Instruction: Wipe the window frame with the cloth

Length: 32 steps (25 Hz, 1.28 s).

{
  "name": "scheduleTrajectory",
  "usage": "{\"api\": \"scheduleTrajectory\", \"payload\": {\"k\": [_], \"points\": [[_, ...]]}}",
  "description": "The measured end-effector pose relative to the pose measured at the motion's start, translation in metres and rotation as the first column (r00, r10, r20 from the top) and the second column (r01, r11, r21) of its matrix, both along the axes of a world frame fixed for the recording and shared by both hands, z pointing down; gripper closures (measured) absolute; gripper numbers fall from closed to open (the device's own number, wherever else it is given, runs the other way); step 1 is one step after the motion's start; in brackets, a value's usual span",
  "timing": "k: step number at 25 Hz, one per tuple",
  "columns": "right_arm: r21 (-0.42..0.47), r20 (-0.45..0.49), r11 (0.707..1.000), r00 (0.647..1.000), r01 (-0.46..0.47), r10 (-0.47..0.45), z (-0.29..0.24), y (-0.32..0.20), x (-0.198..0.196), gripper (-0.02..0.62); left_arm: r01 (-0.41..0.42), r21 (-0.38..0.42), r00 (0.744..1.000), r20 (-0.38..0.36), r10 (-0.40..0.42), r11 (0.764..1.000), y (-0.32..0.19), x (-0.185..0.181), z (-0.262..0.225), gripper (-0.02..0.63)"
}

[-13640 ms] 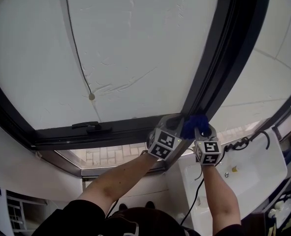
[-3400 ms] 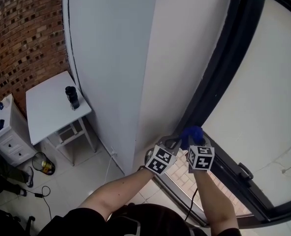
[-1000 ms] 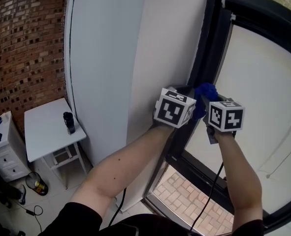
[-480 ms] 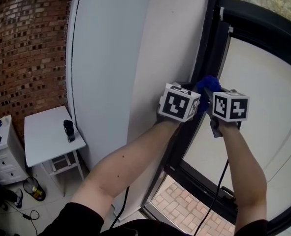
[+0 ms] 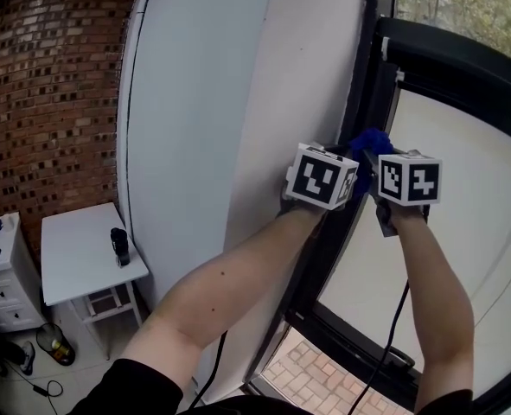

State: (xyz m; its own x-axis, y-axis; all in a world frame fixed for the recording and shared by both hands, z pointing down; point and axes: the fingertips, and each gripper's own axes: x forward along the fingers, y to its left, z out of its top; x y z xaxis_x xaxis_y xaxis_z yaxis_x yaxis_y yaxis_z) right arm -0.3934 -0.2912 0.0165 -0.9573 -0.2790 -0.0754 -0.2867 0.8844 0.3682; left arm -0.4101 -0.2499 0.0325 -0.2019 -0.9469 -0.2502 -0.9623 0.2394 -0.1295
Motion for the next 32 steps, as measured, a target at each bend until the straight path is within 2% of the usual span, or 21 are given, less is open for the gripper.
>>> {"api": "scheduleTrajectory", "payload": {"k": [3, 12, 18, 25, 32], "points": [[0.021, 0.007, 1.000, 1.000, -0.006, 0.006, -0.013, 0.001, 0.000, 0.515, 0.007, 0.002, 1.000, -0.006, -0.007, 1.000, -0.001, -0.002, -0.005, 0.612], [0.077, 0.038, 0.996, 0.999, -0.039, 0.037, -0.073, 0.000, 0.002, 0.516, 0.023, 0.033, 0.999, 0.042, -0.025, 0.999, 0.005, 0.001, -0.045, 0.612], [0.096, 0.074, 0.994, 0.996, -0.057, 0.049, -0.098, -0.002, 0.006, 0.517, 0.069, 0.052, 0.994, 0.085, -0.074, 0.996, 0.010, -0.003, -0.062, 0.613], [0.124, 0.094, 0.988, 0.992, -0.091, 0.080, -0.118, -0.002, 0.008, 0.515, 0.026, 0.083, 0.996, 0.082, -0.033, 0.996, 0.009, 0.003, -0.068, 0.612], [0.112, 0.136, 0.987, 0.986, -0.113, 0.098, -0.156, -0.001, 0.014, 0.515, -0.006, 0.075, 0.997, 0.082, 0.000, 0.997, 0.005, 0.008, -0.088, 0.612]]}}
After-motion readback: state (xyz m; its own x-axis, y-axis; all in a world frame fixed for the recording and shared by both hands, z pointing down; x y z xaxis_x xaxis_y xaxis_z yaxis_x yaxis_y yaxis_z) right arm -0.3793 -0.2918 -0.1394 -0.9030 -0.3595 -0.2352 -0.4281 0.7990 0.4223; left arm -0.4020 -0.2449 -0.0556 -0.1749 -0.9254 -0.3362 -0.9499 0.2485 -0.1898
